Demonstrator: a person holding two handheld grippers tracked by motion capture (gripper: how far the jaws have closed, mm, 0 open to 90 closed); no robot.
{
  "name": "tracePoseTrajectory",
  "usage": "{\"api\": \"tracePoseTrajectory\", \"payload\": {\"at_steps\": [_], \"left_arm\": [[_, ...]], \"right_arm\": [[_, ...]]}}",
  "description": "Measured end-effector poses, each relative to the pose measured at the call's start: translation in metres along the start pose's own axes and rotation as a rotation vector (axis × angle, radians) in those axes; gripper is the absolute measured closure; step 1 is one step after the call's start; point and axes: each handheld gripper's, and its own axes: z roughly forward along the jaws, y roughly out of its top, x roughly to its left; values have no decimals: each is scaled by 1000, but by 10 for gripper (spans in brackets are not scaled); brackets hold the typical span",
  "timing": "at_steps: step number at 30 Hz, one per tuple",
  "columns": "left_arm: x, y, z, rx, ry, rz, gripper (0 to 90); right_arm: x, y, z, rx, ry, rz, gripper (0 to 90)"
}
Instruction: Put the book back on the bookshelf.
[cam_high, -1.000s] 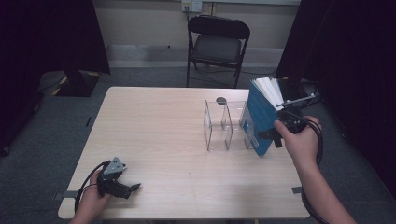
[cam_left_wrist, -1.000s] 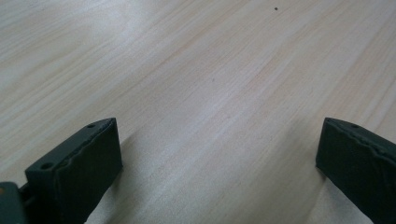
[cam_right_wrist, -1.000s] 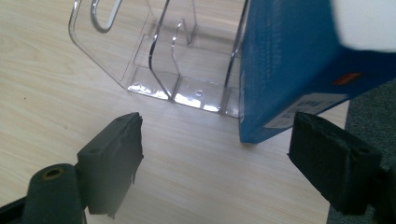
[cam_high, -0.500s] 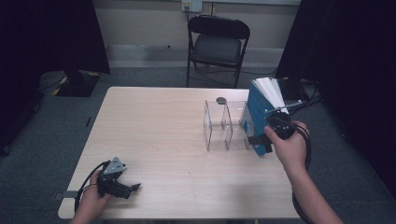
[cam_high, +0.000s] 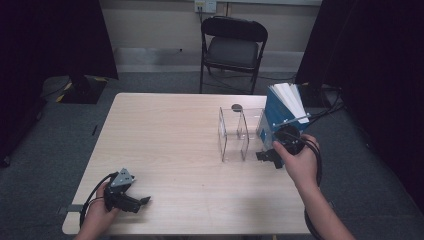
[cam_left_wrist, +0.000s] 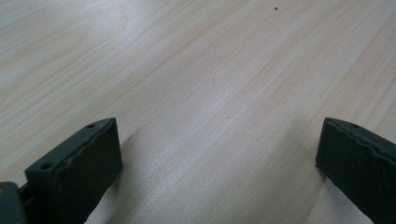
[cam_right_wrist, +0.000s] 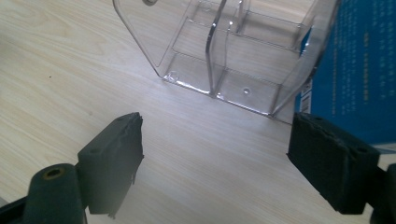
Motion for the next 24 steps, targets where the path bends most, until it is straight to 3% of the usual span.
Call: {"api": "tracePoseTrajectory", "payload": {"at_steps": [9, 24], "left_arm": [[0, 0, 0, -1, 0, 0, 0], [0, 0, 0, 0, 0, 0, 0]], "right_arm": [[4, -2, 8, -23, 50, 4, 177], [20, -4, 22, -24, 74, -20, 176]]}}
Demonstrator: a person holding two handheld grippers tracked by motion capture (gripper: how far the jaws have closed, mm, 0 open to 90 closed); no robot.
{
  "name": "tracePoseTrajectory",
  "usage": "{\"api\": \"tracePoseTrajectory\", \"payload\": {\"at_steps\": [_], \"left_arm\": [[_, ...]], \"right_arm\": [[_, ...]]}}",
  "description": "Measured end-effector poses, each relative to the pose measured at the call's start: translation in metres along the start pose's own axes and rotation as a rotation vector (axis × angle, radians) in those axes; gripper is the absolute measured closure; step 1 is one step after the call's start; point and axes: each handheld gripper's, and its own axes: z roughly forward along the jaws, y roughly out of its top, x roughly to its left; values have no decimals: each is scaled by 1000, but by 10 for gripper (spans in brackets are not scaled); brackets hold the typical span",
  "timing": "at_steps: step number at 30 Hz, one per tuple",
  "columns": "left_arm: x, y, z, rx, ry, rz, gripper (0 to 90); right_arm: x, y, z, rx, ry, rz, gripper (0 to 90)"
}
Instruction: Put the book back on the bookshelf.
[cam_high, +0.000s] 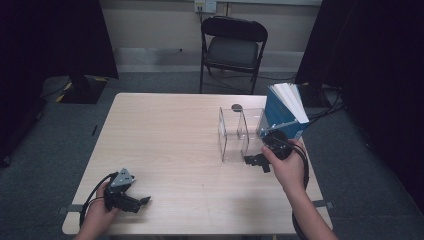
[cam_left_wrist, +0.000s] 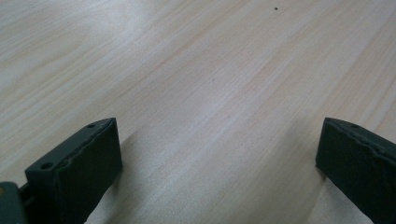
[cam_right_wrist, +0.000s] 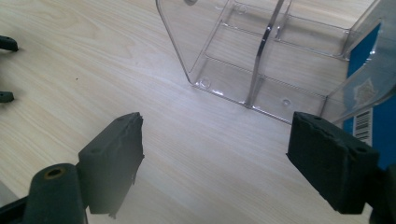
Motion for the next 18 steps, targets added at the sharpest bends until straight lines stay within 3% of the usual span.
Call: {"api": "tracePoseTrajectory", "payload": {"at_steps": [18], "left_arm": [[0, 0, 0, 0, 0, 1, 0]], "right_arm": [[21, -1, 23, 3, 53, -43, 173]]}}
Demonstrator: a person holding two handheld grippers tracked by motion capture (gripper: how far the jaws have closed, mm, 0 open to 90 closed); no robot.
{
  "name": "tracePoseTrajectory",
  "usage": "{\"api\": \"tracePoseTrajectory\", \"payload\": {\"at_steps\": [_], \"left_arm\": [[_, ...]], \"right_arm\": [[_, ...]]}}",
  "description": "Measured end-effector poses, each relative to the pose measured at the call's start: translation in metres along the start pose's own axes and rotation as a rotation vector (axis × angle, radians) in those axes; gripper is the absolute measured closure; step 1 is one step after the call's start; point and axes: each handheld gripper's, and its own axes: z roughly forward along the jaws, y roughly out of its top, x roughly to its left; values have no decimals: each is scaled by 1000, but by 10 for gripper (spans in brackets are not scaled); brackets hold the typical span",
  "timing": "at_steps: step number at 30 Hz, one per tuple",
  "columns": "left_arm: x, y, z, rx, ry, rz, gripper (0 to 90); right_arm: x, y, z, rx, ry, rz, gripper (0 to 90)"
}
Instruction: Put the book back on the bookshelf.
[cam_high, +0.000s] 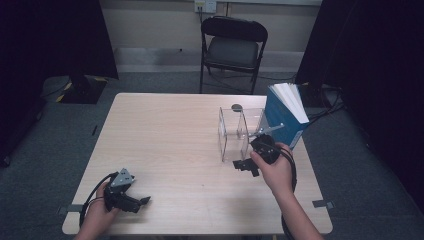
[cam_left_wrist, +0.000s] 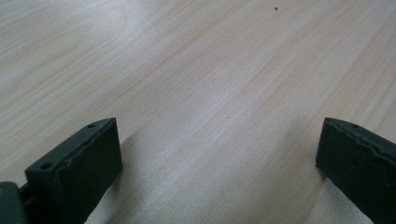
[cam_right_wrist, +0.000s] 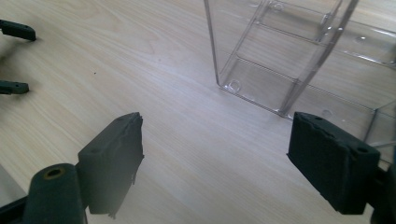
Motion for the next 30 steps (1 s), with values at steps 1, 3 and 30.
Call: {"api": "tracePoseTrajectory", "payload": {"at_steps": [1, 3, 30], "left_arm": [[0, 0, 0, 0, 0, 0, 0], [0, 0, 0, 1, 0, 0, 0], [0, 0, 0, 0, 0, -1, 0]], "right_arm": [[1, 0, 1, 2, -1, -5, 173], [2, 0, 3, 2, 1, -7, 173], [23, -1, 32, 10, 44, -55, 174]]}}
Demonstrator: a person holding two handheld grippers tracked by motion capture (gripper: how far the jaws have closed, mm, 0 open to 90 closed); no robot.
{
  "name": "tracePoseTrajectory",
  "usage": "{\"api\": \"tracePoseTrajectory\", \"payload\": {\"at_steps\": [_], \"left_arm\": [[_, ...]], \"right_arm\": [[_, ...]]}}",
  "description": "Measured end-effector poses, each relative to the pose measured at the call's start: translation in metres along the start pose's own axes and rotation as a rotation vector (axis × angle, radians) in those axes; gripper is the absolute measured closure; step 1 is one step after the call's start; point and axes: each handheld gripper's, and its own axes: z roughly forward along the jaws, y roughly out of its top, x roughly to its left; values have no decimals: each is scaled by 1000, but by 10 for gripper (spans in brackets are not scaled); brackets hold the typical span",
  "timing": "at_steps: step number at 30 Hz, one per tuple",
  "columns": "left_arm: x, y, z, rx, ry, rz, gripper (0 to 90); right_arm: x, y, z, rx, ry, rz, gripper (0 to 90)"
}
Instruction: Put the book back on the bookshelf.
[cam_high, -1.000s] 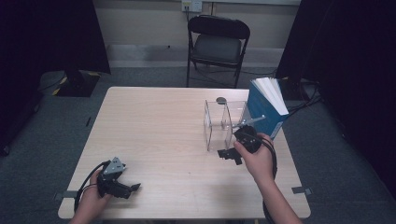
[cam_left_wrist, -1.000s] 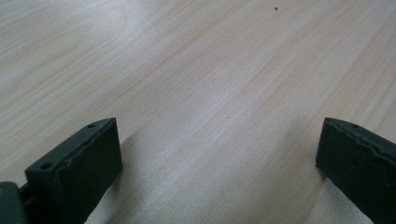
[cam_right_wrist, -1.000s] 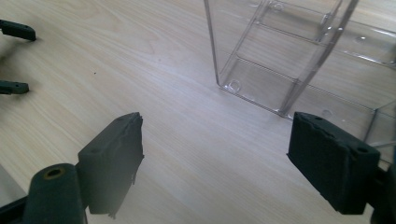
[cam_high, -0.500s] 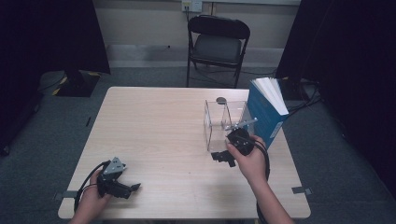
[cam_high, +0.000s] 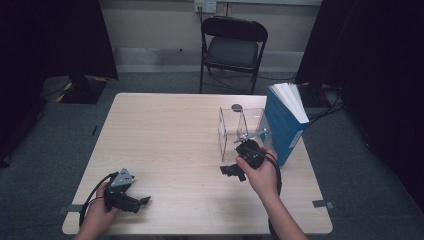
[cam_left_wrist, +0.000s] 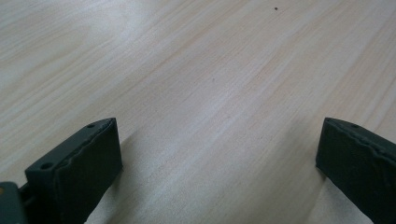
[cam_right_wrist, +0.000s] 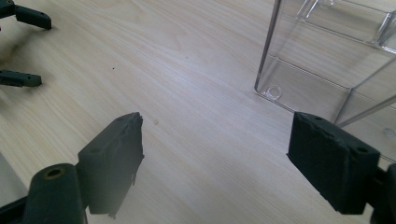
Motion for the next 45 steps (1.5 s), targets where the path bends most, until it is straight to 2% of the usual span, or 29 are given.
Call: {"api": "tracePoseTrajectory", "payload": {"at_steps": [19, 26, 45], "left_arm": [[0, 0, 0, -1, -2, -4, 0], [0, 0, 0, 0, 0, 0, 0], [0, 0, 0, -1, 1, 0, 0]], "right_arm": [[13, -3, 22, 3, 53, 10, 174], [14, -5, 31, -4, 72, 1, 174], [17, -14, 51, 2, 109, 22, 176]]}}
